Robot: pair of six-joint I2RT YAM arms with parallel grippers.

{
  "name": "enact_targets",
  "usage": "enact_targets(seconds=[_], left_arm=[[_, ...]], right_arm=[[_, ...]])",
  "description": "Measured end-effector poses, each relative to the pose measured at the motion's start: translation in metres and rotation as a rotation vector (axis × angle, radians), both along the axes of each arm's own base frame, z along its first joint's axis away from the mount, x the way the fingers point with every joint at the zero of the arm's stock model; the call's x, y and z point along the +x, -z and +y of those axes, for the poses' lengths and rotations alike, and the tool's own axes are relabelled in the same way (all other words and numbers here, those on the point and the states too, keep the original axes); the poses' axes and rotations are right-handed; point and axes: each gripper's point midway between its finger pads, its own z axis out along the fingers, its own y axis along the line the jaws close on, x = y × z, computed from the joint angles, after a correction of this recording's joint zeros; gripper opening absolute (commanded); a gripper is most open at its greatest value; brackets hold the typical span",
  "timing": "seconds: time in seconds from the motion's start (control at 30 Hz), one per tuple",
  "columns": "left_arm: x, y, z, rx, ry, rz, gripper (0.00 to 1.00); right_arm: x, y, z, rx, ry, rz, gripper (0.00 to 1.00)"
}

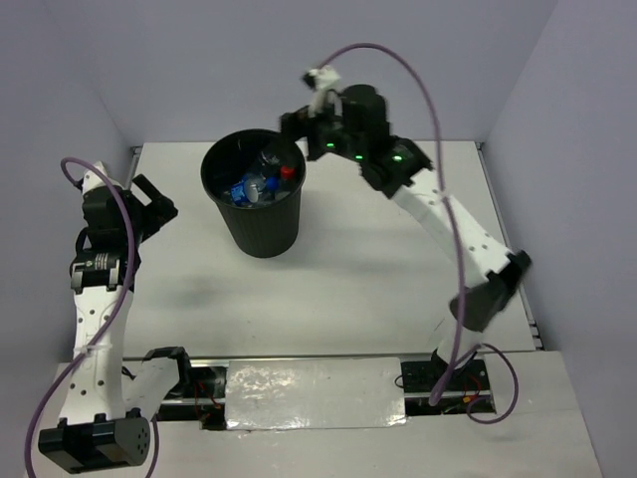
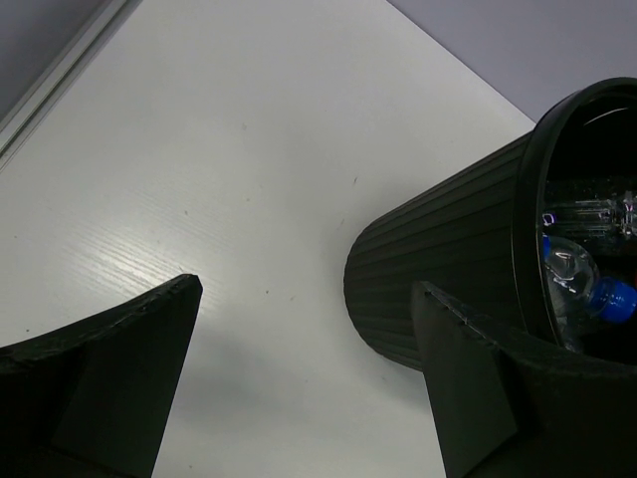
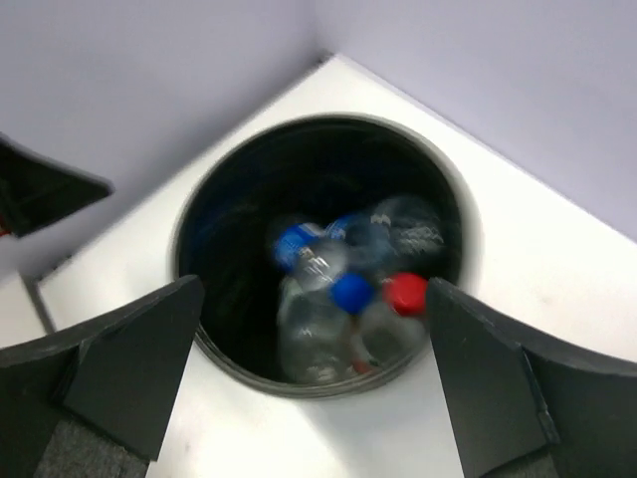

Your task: Put the plastic bottles in the bin

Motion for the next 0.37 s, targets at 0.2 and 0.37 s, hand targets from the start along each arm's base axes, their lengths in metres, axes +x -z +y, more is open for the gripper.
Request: enact_targets(seconds=[0.2,0.37], left_arm=[[0.003,0.000,0.005,0.013,-0.021,0.006,0.99],[0.007,-0.001,0.011,0.030,-0.051,-0.018,0.99]], right_arm=[[0.024,0.043,-0.197,0.094,0.485,0.095,1.00],[-0.020,0.120,-0.240,0.049,0.656,0.169,1.00]])
